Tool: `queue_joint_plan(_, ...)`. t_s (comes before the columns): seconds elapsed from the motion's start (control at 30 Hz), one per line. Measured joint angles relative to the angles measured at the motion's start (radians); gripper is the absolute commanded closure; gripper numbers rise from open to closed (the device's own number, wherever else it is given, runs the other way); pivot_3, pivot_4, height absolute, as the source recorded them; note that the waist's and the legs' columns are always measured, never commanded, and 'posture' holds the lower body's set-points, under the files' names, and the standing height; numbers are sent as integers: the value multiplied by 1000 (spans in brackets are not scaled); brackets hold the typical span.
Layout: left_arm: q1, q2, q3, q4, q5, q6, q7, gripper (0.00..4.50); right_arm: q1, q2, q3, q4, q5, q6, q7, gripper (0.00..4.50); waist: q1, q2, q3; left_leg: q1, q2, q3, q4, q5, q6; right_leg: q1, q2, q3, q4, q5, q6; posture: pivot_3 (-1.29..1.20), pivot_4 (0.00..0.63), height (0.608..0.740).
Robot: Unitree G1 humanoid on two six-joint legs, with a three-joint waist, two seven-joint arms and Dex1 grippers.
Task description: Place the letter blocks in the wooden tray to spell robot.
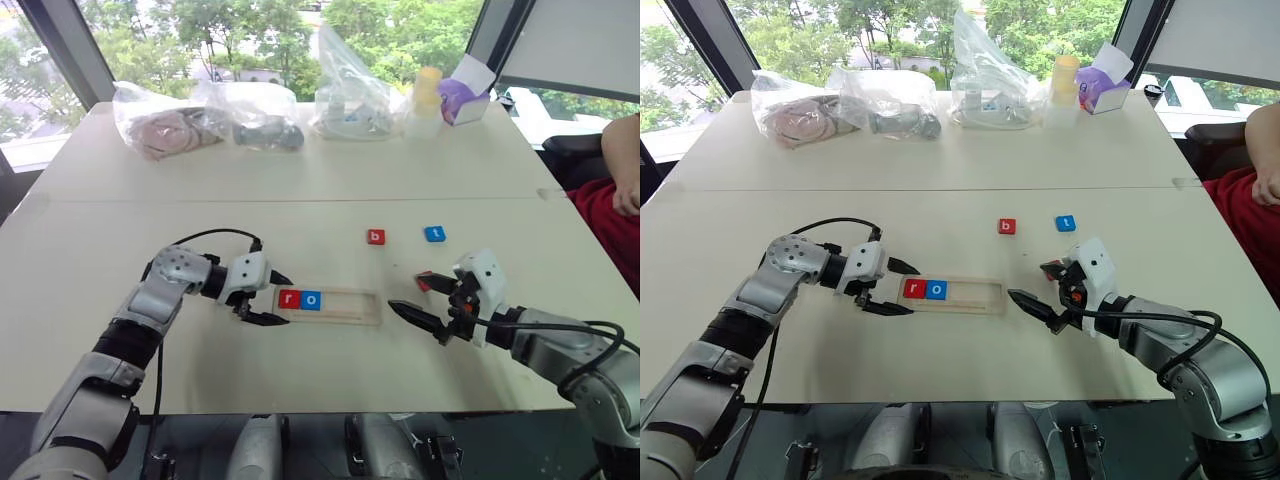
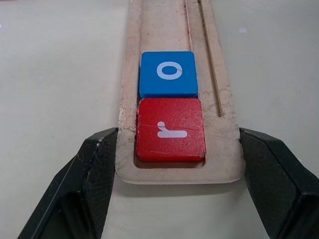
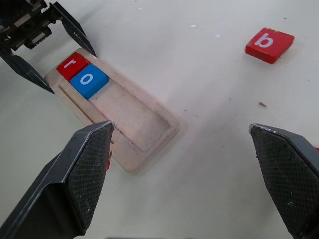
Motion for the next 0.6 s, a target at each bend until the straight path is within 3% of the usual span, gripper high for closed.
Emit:
queue_joint_plan(0.03,-6,-2,-2,11,2,3,1,10,0,1,0,0,0,0,-3,0,0,0,0,0,0,0,0,0,0,0,0,0,0,0,0,0,150,740)
queue_joint_plan(0.27,26,5,15,-44,-3,78,9,10,-19,21,14,1,-11,0,-35,0,-2,0,0,0,0,-1,0,0,0,0,0,0,0,0,1,0,150,740)
queue_joint_plan(0.47,125,58,58,-202,-15,170,62,10,-292,199,109,166,-168,54,-277,0,-7,0,0,1,1,-2,0,0,0,-2,0,1,4,1,-1,0,150,740)
queue_joint_plan(0.6,169,169,127,-314,-53,272,69,10,-442,374,162,301,-247,132,-432,0,-6,0,0,-2,2,-3,-1,0,0,-7,1,1,7,1,-1,0,150,740)
